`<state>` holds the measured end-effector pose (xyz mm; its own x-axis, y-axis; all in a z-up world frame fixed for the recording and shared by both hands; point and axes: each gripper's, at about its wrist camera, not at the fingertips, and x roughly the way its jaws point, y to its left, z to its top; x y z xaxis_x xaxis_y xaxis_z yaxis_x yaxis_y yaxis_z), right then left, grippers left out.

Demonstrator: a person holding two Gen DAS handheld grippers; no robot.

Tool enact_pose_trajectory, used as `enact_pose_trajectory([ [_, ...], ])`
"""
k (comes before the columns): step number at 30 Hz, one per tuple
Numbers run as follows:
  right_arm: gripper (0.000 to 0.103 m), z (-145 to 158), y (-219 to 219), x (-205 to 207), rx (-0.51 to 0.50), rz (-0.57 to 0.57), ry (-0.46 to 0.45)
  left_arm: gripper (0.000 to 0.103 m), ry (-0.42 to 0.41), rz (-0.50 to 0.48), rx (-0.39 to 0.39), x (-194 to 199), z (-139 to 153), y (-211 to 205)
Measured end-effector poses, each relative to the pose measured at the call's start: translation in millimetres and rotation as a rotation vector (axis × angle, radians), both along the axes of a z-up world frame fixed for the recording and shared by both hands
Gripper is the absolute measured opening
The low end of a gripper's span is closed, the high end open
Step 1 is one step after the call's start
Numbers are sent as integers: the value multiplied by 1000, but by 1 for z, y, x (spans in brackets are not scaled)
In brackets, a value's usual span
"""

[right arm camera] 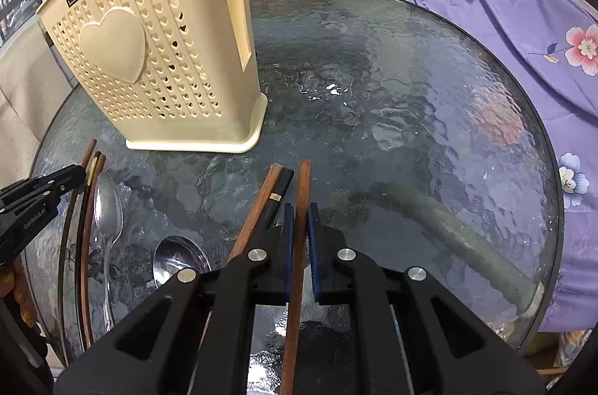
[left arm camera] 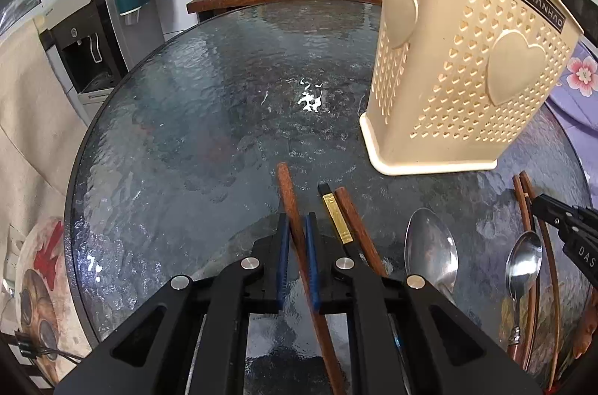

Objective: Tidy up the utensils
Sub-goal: 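Carry the chopstick into the beige holder with the right tool while the left tool inserts its chopstick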

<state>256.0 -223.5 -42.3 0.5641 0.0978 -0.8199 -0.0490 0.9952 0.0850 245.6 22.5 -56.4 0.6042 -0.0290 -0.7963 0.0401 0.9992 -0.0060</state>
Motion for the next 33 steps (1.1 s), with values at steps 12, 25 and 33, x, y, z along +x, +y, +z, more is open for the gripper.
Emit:
enact_pose_trajectory([
  [12, 8, 20, -17, -9, 92, 2, -94, 8, -44, 3, -91, -4, 13, 13],
  [25, 7, 92, -32, -39, 245, 57, -290, 7, -219, -53, -164, -33, 82, 11],
  [33, 7, 126, -36, -57, 255, 112, -373, 7, -288, -88, -194, -52, 113, 9],
])
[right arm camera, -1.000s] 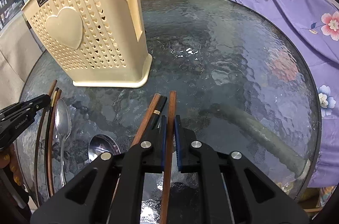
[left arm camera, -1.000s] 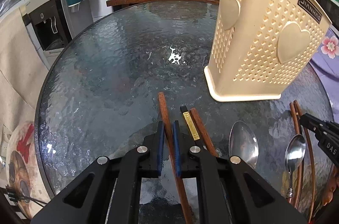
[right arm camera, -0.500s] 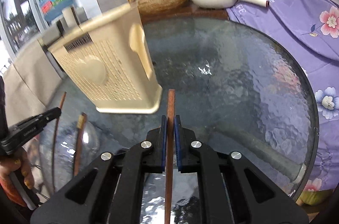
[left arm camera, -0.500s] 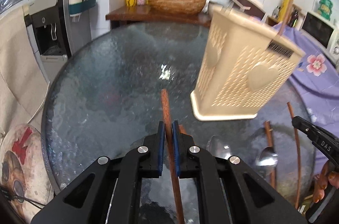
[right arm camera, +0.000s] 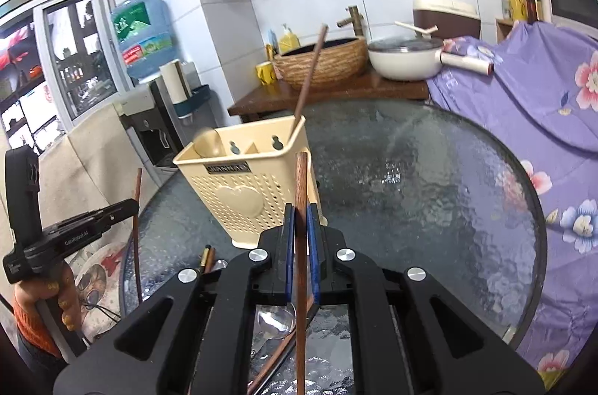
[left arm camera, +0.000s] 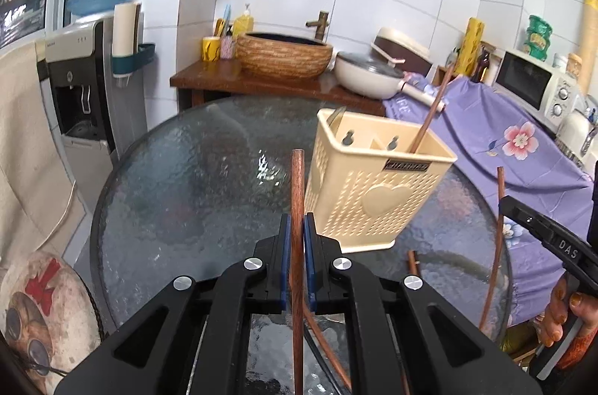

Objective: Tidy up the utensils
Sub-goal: 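Carry the chopstick into the beige holder with the right tool while the left tool inserts its chopstick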

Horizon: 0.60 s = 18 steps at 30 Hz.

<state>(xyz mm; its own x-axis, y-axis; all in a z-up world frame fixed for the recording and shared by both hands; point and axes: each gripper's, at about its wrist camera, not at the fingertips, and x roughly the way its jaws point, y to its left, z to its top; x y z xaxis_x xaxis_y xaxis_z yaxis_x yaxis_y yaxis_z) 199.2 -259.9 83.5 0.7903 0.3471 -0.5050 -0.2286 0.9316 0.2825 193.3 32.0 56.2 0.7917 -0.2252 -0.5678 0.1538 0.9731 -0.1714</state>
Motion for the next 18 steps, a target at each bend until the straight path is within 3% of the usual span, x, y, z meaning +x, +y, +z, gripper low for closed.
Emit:
enact_pose_trajectory([
  [18, 7, 51, -5, -46, -20, 95, -114, 7, -112, -78, -15, -43, 44, 2],
])
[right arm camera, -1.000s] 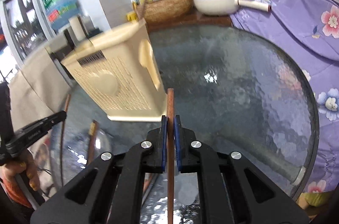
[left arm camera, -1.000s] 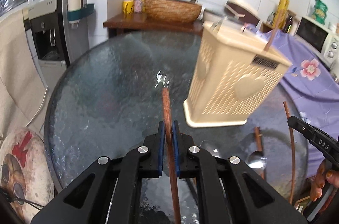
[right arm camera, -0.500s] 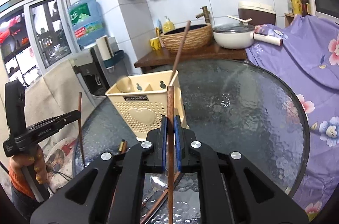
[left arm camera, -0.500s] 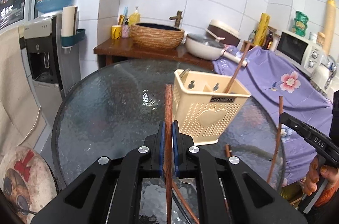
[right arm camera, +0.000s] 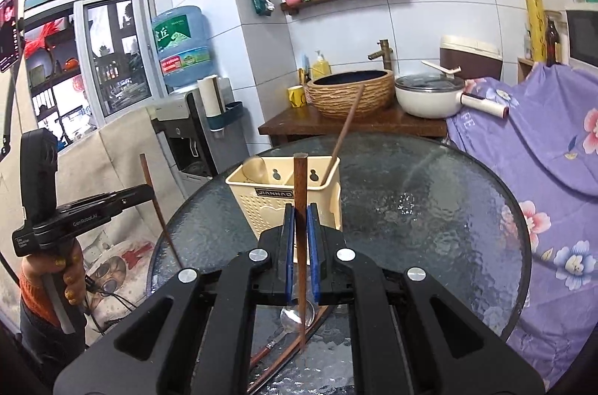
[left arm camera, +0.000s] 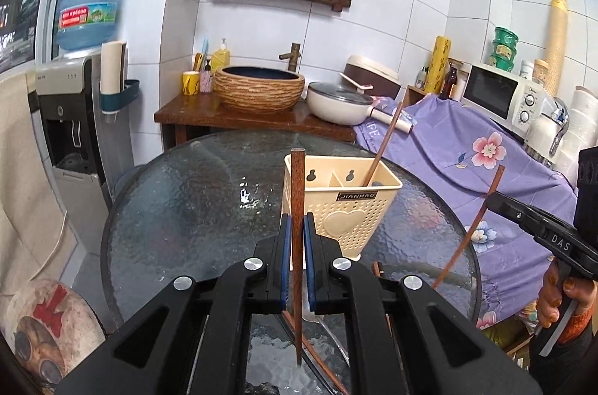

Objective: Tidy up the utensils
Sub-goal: 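Carry the chopstick into the beige holder with the right tool while the left tool inserts its chopstick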

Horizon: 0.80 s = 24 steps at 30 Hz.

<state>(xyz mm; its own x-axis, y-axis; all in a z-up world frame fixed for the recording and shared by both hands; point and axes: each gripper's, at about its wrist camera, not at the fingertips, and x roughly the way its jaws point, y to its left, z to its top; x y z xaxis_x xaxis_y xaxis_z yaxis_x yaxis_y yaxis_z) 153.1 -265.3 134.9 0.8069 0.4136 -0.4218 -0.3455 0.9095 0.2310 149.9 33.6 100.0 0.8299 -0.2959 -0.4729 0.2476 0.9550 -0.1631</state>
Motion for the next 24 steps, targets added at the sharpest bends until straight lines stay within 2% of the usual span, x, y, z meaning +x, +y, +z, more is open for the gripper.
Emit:
enact_pose_trajectory([
  [14, 7, 24, 8, 1, -9, 34, -25, 7, -45, -39, 21, -4, 22, -14],
  [18, 7, 43, 13, 5, -15, 58, -49, 7, -62, -66, 16, 0, 36, -19],
  [24, 7, 100, 24, 28, -7, 70, -123, 7, -139, -61, 5, 20, 90, -24],
])
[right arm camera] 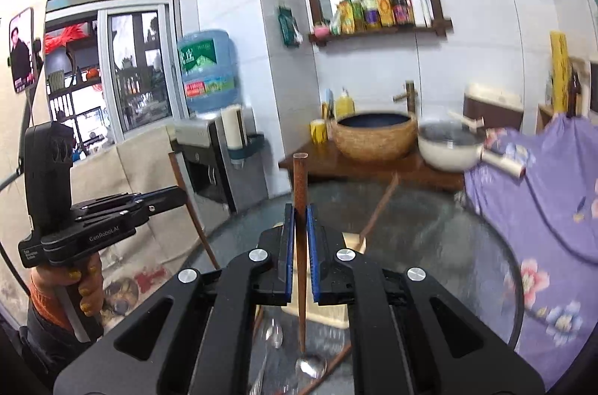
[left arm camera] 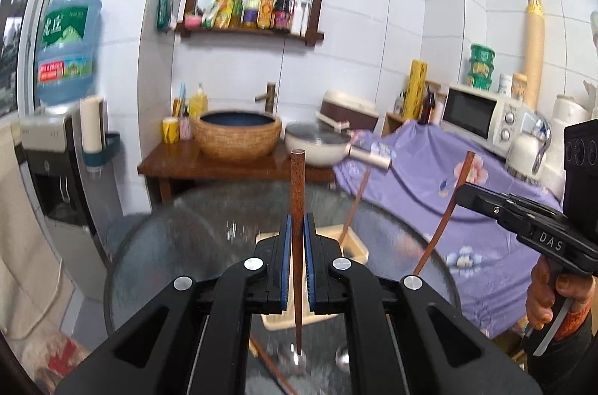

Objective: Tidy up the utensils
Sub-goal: 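Carry the chopstick into the beige holder with the right tool while the left tool inserts its chopstick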

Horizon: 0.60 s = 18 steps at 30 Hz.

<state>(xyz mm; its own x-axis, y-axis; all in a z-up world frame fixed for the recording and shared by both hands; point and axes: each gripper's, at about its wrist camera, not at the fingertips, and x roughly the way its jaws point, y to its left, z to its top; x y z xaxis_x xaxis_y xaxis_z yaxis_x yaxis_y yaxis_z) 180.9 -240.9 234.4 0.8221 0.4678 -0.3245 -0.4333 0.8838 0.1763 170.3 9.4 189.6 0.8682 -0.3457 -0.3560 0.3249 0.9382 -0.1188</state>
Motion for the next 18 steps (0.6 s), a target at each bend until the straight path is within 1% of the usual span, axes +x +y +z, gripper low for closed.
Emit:
enact_pose_trajectory([
  [3, 7, 28, 4, 15, 17, -2, -25, 7, -44, 24, -18, 14, 32, -3],
  [6, 7, 55, 15, 33, -3, -41, -73, 7, -77, 40, -20, 27, 54, -8],
  [9, 7, 64, 22, 48, -11, -70, -90, 7, -100, 77, -9, 44, 64, -17],
  [12, 7, 60, 27, 61, -24, -118, -119, 7, -86, 96, -3, 61, 56, -25],
  [13, 7, 54, 26, 66, -17, -128, -119, 7, -76, 110, 3, 68, 48, -27],
  [15, 7, 41, 27, 75, -12, -141, -105, 7, -48, 114, 0, 77, 37, -27],
  [18, 8, 8, 29, 90, -13, -147, -43, 7, 12, 121, 0, 92, 10, -27],
])
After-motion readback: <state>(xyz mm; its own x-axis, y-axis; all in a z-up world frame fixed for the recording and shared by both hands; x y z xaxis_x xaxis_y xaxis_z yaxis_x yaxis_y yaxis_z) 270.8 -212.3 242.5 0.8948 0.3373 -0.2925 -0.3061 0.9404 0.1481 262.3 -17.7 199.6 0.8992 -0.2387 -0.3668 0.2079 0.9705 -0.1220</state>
